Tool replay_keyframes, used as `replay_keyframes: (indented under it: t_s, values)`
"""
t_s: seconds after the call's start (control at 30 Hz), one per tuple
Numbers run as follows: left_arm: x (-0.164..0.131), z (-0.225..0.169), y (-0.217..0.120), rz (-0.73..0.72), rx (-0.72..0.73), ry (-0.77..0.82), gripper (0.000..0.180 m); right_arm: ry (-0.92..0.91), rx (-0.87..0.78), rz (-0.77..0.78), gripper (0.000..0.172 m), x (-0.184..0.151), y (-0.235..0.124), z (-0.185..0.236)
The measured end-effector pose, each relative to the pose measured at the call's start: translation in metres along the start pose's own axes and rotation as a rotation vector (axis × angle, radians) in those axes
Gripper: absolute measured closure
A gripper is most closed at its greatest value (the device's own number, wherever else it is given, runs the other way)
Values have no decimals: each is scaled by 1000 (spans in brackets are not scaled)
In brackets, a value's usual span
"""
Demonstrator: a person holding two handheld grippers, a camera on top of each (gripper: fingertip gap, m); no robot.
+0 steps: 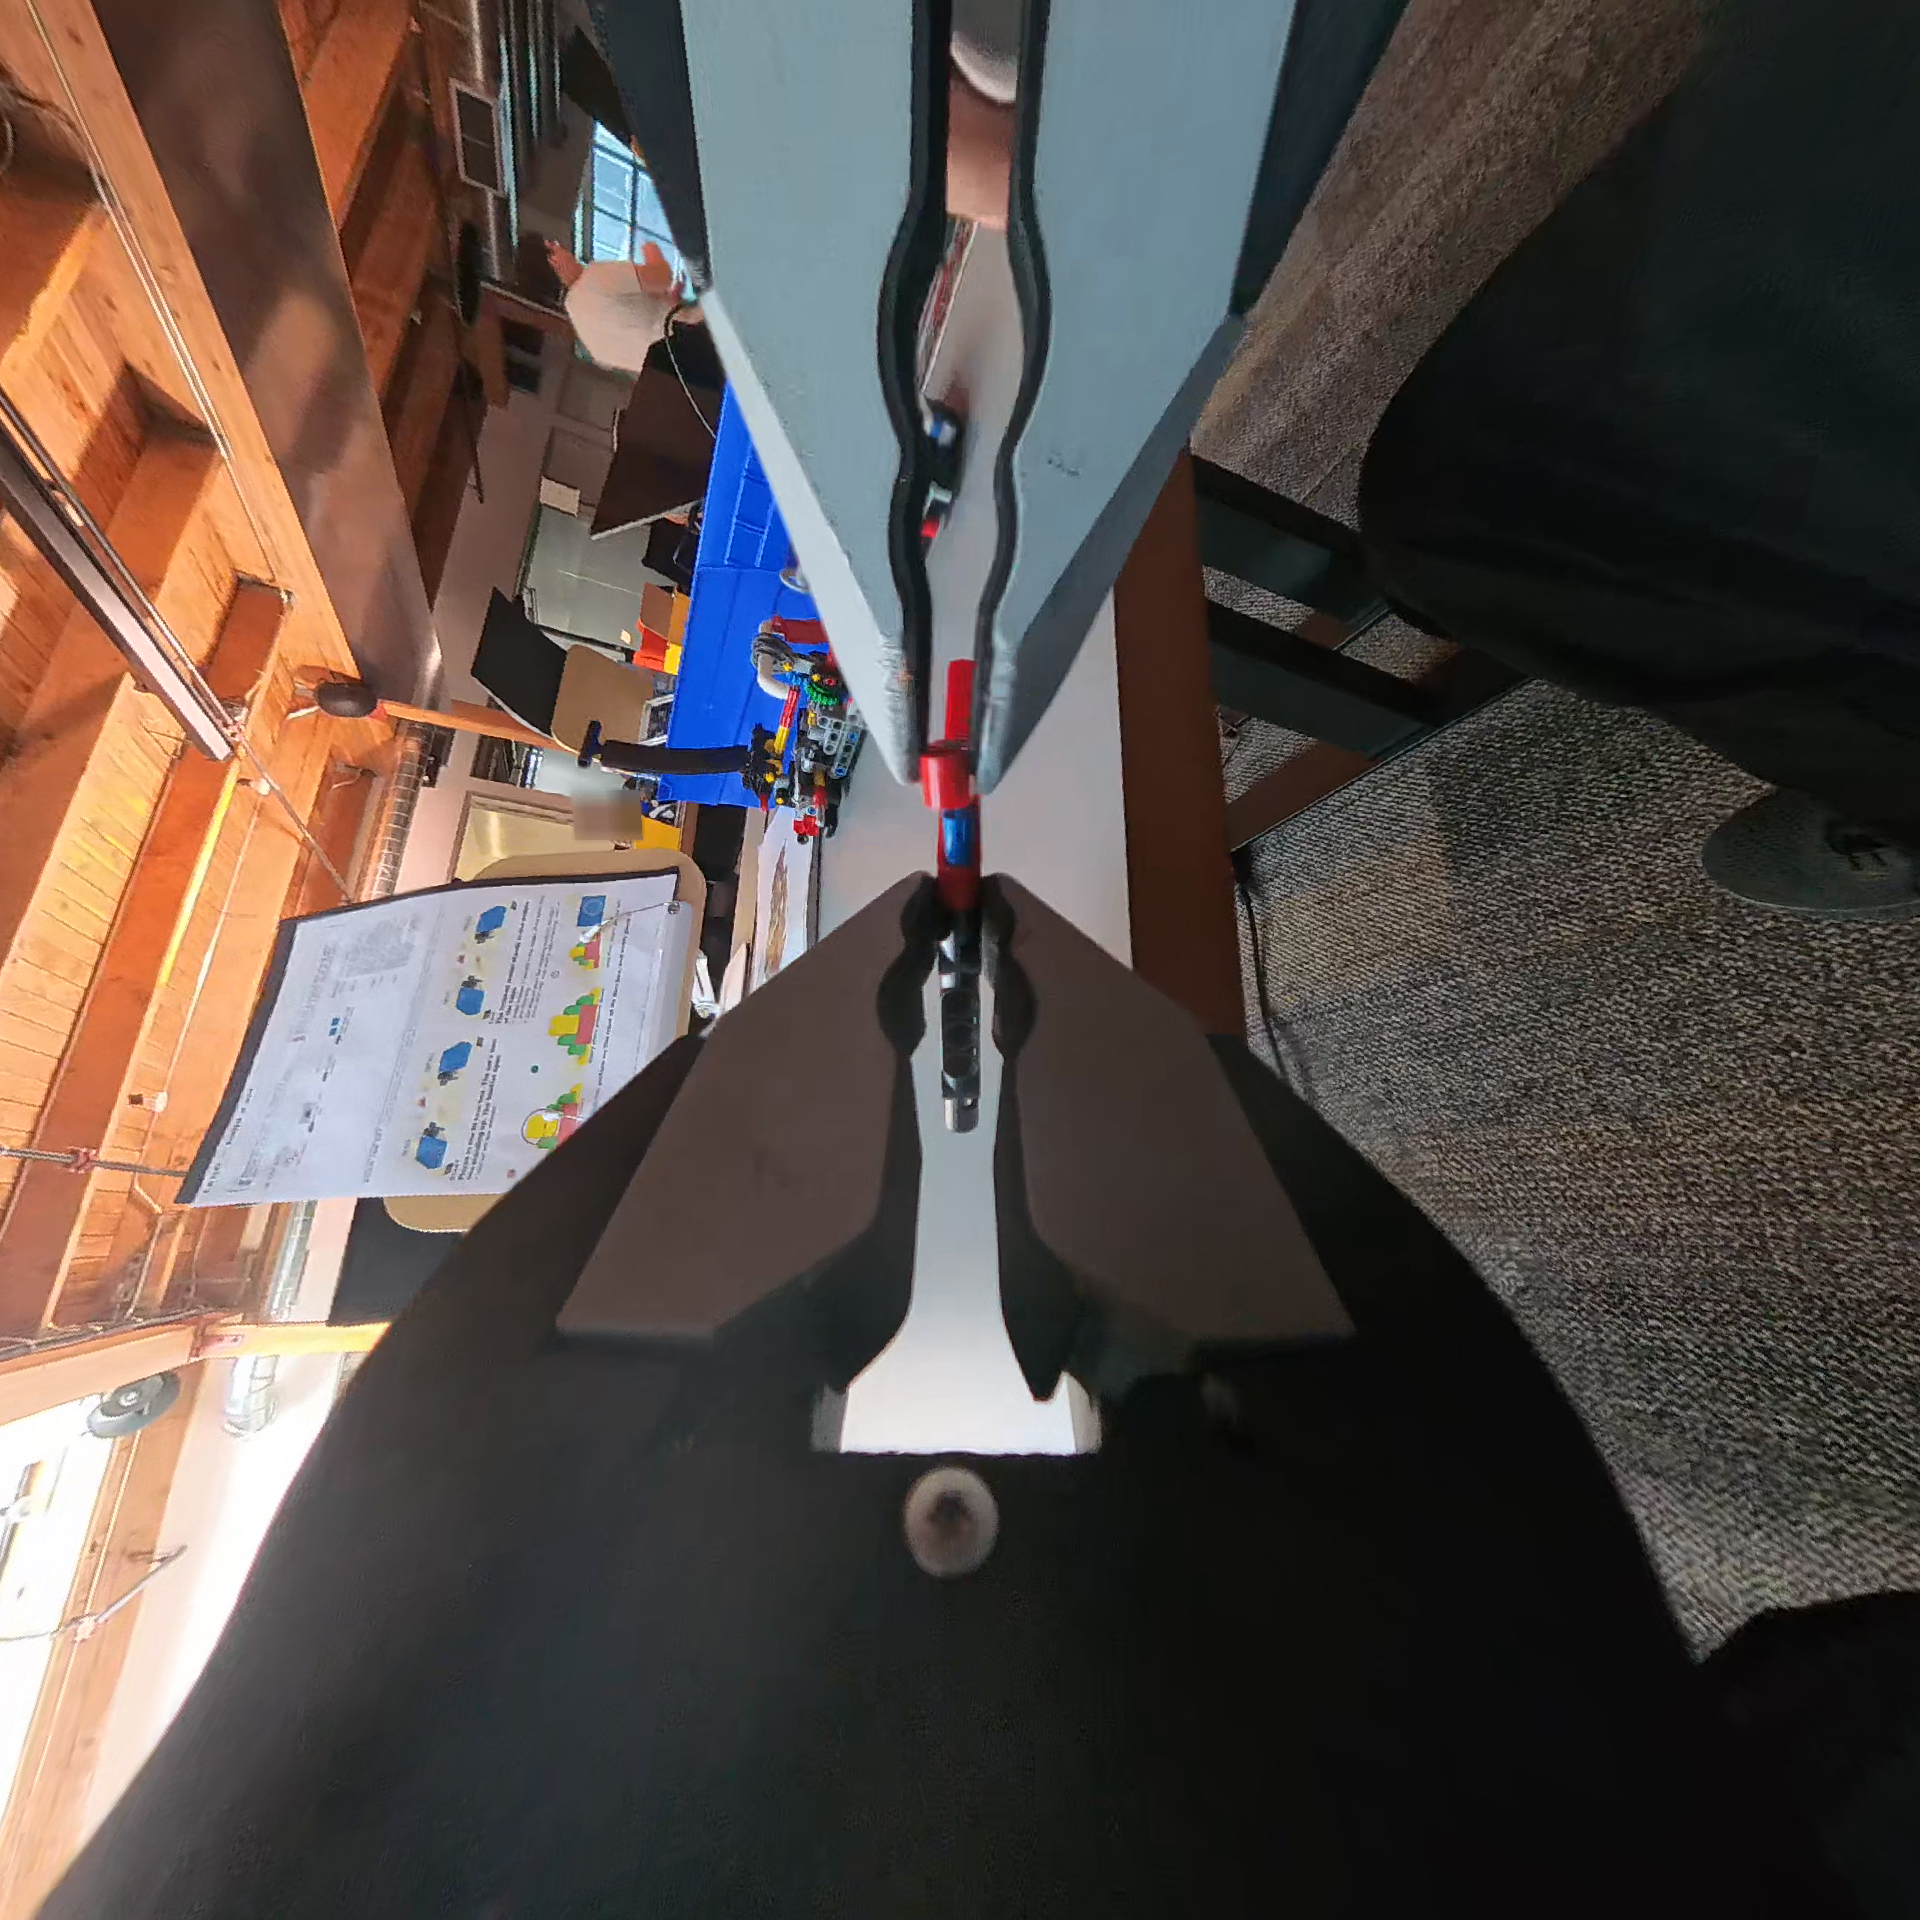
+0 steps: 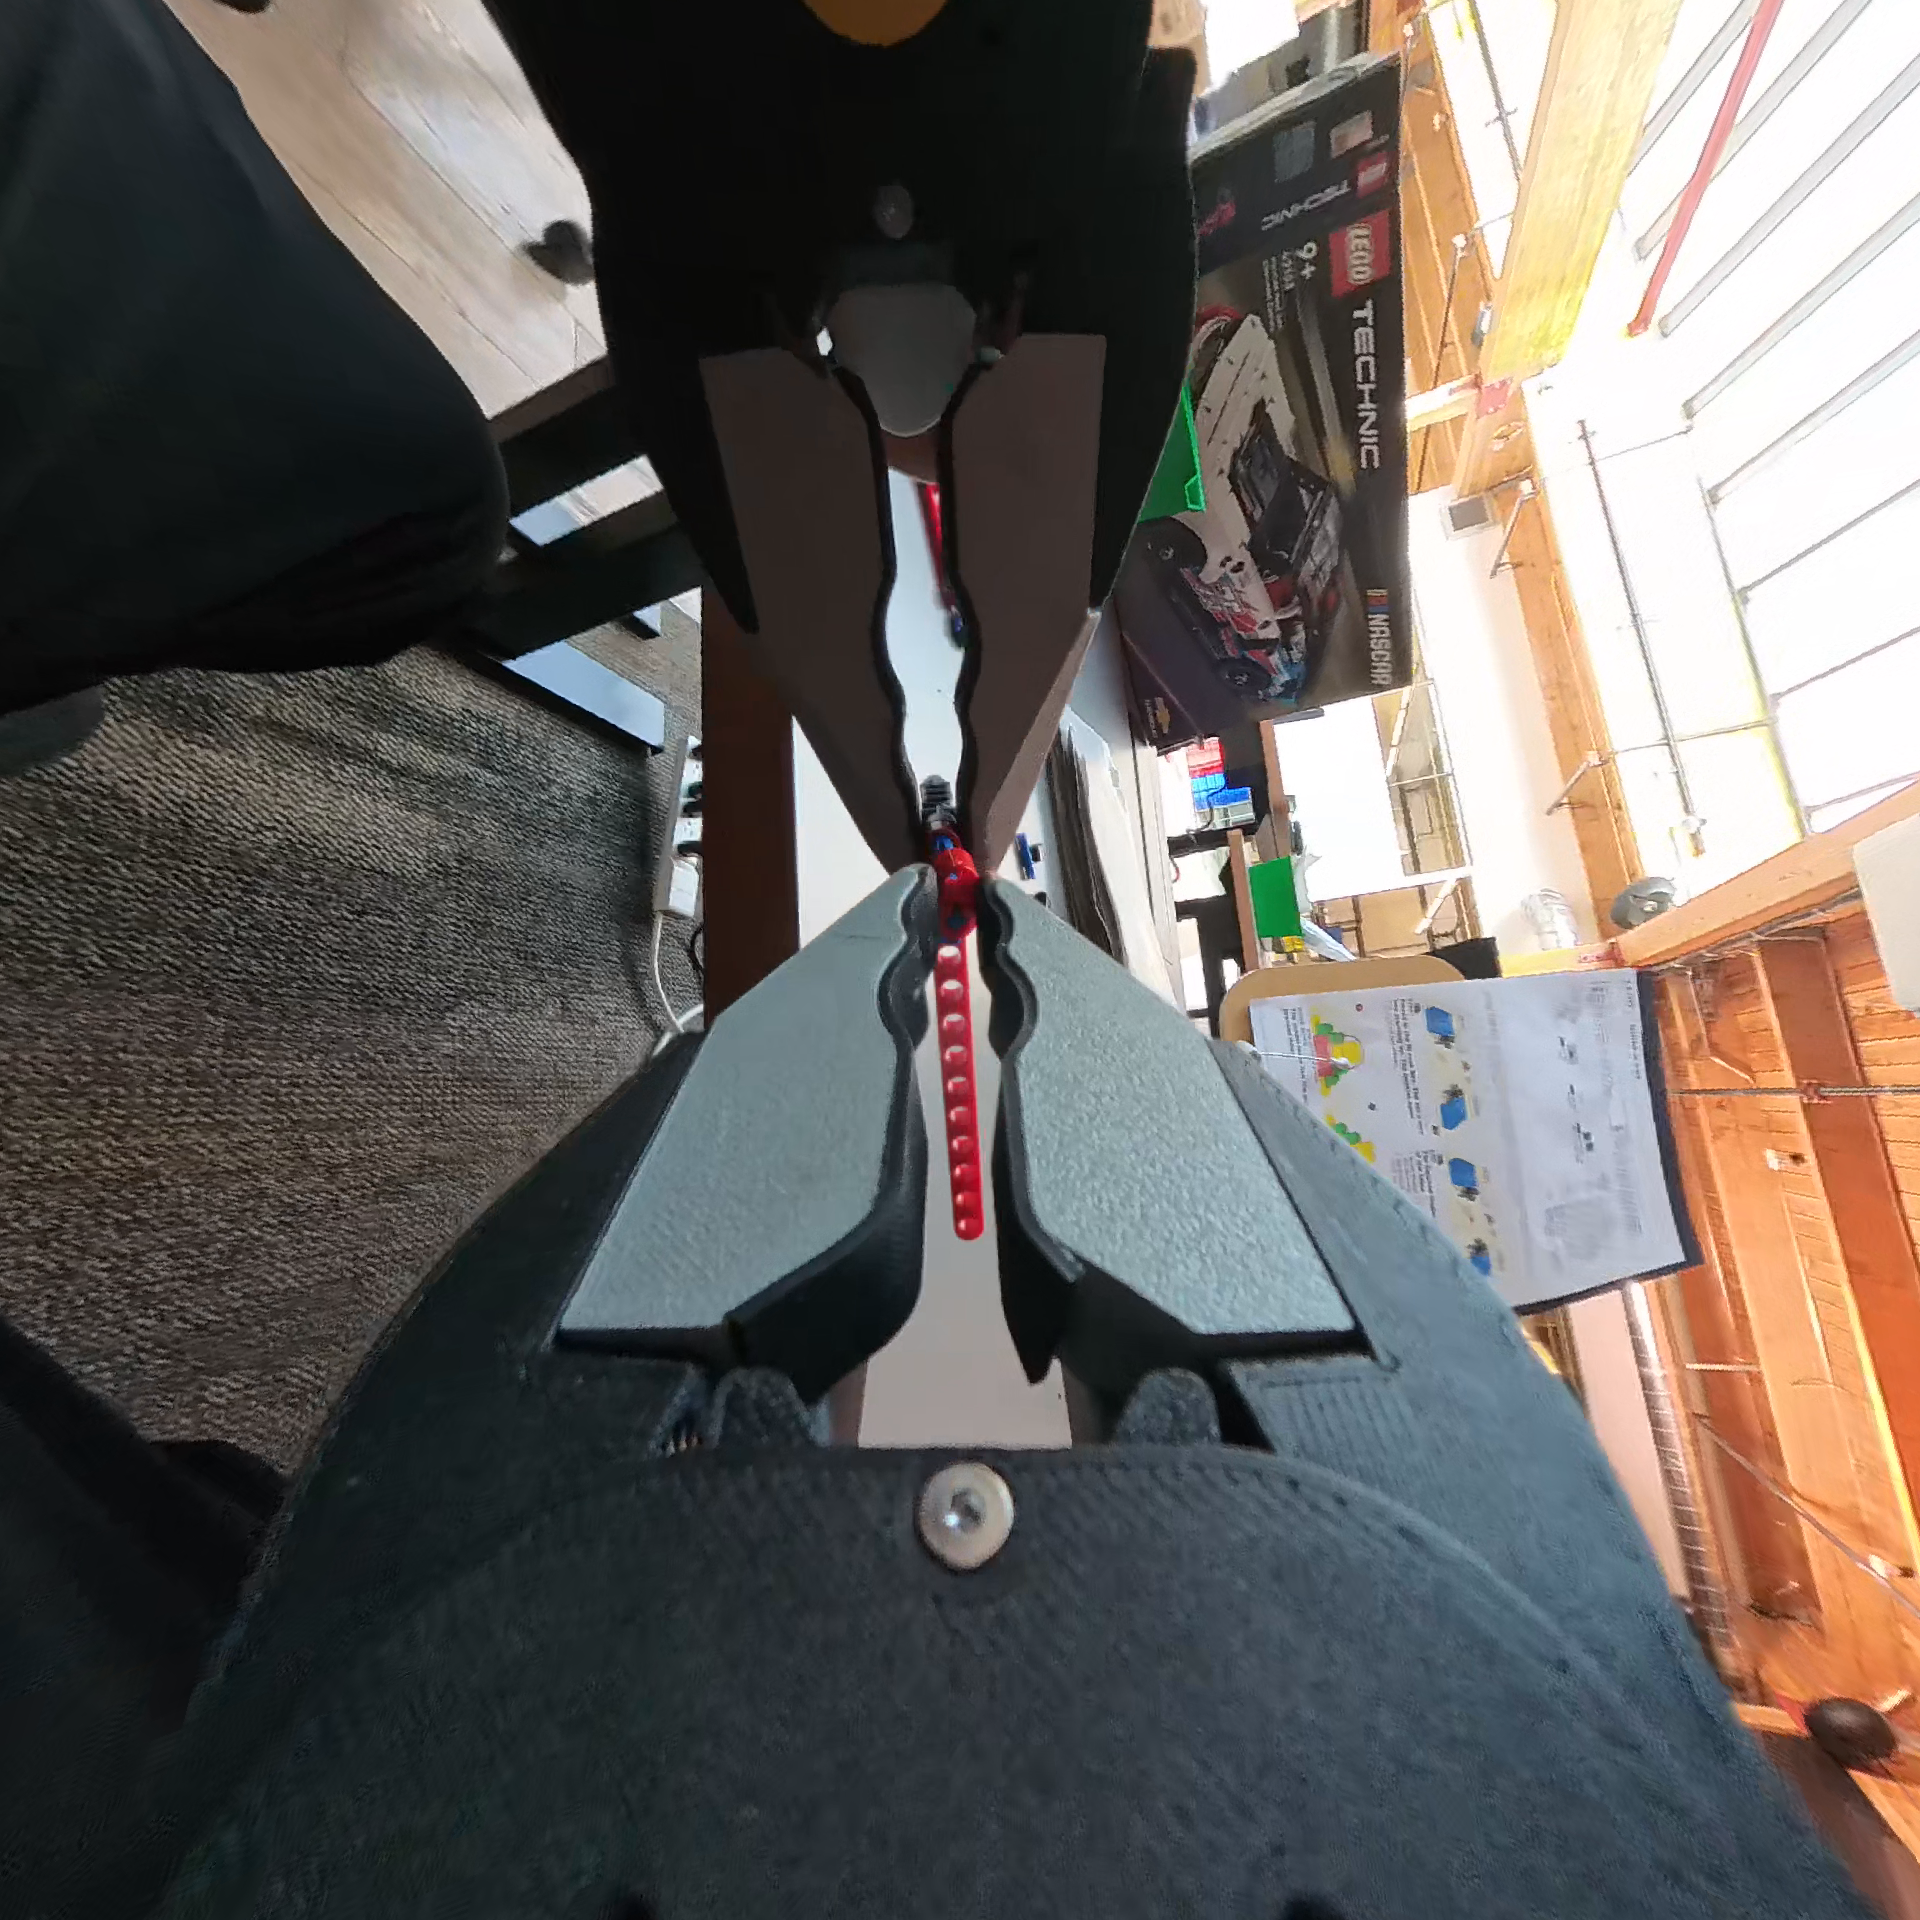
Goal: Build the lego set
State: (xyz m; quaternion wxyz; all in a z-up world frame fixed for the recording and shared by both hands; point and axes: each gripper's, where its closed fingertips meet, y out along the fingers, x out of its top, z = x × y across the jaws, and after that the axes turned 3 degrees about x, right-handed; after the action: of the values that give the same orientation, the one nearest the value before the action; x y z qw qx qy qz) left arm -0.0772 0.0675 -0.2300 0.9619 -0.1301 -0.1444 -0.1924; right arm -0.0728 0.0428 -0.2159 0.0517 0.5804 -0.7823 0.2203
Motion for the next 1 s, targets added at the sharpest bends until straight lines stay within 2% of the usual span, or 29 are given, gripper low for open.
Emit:
replay_keyframes:
  t_s: [0.23,0.4,0.53,0.8,0.9,1.0]
  values:
    - [-3,-1,3,36,-17,7,175,-29,8,21,167,-3,2,2]
    - [-4,-3,4,37,-47,-68,176,-40,-6,32,167,-5,4,1]
    - [-7,-3,5,56,-52,-59,176,-77,-24,62,167,-8,6,2]
    - [-7,-4,7,73,-65,-85,176,-30,4,8,168,-9,8,2]
    - [-13,-11,9,125,-85,11,176,-31,57,38,167,-14,11,10]
    - [-12,-12,9,131,-96,2,176,13,74,46,167,-14,10,8]
